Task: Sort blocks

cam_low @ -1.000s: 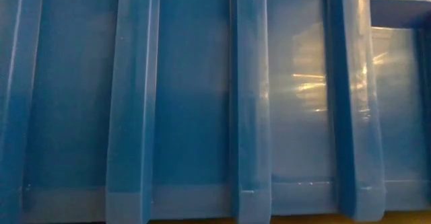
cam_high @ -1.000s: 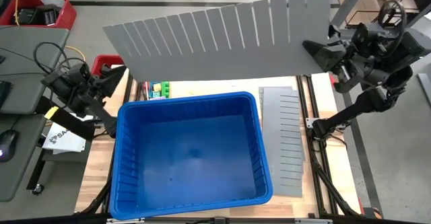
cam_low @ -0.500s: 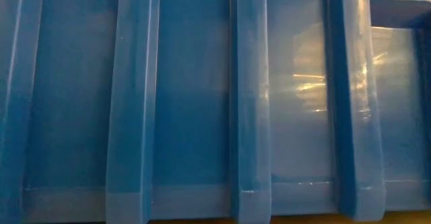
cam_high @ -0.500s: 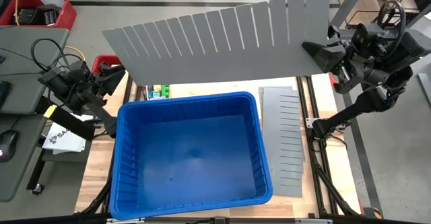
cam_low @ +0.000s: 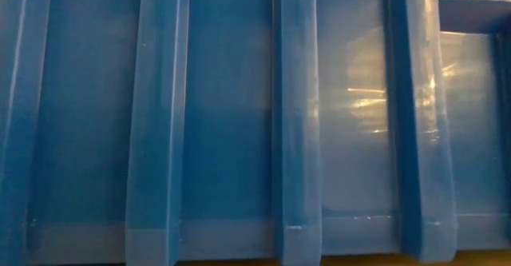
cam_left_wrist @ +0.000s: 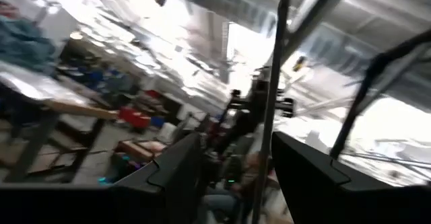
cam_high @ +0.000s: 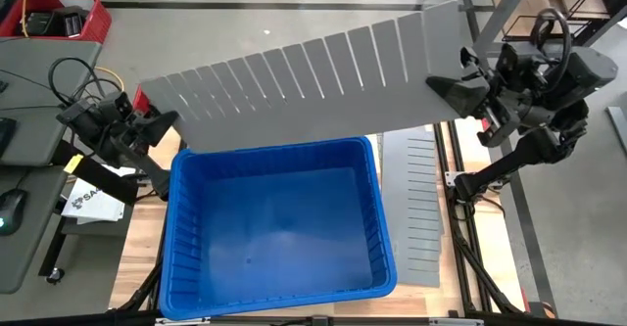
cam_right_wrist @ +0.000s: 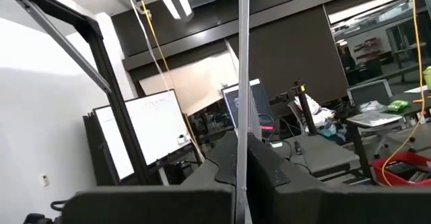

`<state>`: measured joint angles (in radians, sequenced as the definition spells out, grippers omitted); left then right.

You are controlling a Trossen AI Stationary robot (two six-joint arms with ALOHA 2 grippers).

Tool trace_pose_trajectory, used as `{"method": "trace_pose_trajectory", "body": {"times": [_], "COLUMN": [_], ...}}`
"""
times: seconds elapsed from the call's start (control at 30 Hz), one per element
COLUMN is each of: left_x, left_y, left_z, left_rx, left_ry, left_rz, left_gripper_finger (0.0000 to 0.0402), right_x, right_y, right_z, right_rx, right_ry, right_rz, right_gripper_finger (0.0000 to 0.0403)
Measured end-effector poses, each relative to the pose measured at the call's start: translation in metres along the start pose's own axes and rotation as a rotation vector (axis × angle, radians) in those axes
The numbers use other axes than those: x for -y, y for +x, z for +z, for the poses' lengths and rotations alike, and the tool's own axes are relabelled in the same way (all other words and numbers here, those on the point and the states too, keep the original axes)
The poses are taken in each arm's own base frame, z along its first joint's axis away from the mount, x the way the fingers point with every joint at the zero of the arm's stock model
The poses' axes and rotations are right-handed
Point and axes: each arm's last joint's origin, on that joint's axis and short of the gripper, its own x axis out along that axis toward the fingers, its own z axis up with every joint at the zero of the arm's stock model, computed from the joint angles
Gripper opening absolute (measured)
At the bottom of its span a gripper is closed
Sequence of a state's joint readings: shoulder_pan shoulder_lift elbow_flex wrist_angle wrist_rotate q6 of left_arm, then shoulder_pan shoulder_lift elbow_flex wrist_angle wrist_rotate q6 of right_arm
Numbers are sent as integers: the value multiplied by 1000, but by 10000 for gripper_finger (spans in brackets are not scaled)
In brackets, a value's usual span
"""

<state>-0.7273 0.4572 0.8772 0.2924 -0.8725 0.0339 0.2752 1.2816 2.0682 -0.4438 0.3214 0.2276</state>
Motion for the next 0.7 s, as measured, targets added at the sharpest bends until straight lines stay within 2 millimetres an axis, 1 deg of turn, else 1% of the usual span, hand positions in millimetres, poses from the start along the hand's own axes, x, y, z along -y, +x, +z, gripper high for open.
{"method": "trace_pose_trajectory", "body": {"times": [0.1,0.2,0.33,0.43,0.47,0.5,0.6,0.7], "left_x": [1,2,2,0,0,0,-1,-3], "left_y": [0,0,0,-2,-2,-3,-3,-5], "left_z": [-1,-3,-5,-3,0,4,20,38], "left_rx": [-6,-23,-37,-37,-37,-34,-51,-111], "left_ry": [-15,-24,-8,9,8,5,-10,-25], "left_rz": [-50,-55,-56,-81,-98,-117,-132,-127], "left_gripper_finger": [179,157,103,41,21,12,9,4], "right_x": [0,0,0,1,2,3,6,10], "right_y": [0,0,0,-3,-5,-7,-13,-15], "right_z": [0,0,0,0,0,-1,-8,-19], "right_rx": [0,-1,-1,-17,-31,-50,-144,-254], "right_ry": [-1,-1,-9,-14,-17,-14,3,17], "right_rz": [0,1,0,-4,-7,-12,-41,-76], "right_gripper_finger": [0,0,0,0,0,0,0,0]}}
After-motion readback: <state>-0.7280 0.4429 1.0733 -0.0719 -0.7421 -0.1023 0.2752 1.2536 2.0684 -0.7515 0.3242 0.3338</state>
